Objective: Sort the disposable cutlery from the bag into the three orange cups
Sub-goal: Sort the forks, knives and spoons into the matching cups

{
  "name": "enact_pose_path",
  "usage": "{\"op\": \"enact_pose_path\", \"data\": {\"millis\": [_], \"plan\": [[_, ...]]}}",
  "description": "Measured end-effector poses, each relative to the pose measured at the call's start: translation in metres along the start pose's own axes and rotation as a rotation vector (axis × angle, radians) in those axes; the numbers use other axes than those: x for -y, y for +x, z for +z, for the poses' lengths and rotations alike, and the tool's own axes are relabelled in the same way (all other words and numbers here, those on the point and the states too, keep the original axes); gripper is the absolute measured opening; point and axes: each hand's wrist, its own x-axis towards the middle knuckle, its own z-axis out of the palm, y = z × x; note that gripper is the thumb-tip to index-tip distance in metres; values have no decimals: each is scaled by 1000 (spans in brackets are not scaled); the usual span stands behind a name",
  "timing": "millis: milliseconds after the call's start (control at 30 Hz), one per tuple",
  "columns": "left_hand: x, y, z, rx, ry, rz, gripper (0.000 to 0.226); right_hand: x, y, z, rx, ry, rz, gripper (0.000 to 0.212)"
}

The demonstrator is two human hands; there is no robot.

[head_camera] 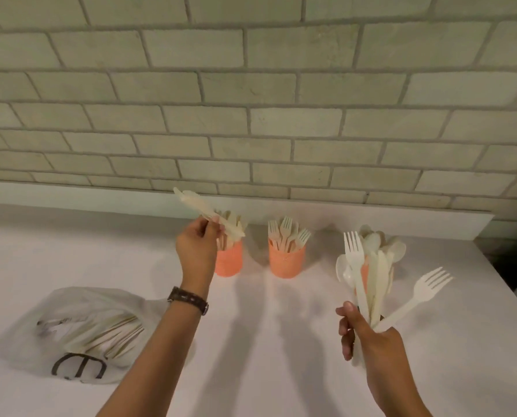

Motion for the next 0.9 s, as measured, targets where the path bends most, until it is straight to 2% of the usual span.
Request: {"op": "enact_pose_path", "data": {"millis": [100,200,300,400,467,500,567,633,700,767,900], "plan": [[15,23,8,-57,157,86,23,-5,3,0,0,-1,25,29],[46,32,18,-24,329,-16,18,-7,7,2,6,-7,33,28],[67,34,23,97,509,-119,20,-8,9,3,23,-3,40,26],[63,36,23,140,517,-137,26,-3,6,4,45,-10,41,25],[56,35,20,122,480,-132,10,1,4,4,57,3,48,25],[53,31,18,97,464,-121,11,2,3,4,69,23,53,25],[46,16,14,31,432,-72,44,6,0,4,101,99,68,26],[36,-10,14,3,382,18,52,7,-3,5,147,193,84,38],[21,-45,21,87,281,40,33,7,-5,6,193,262,99,49],[8,-81,29,250,186,-34,10,8,-7,7,227,297,112,53],[-7,-133,36,547,-18,-193,6,10,-13,7,267,264,90,45]]}}
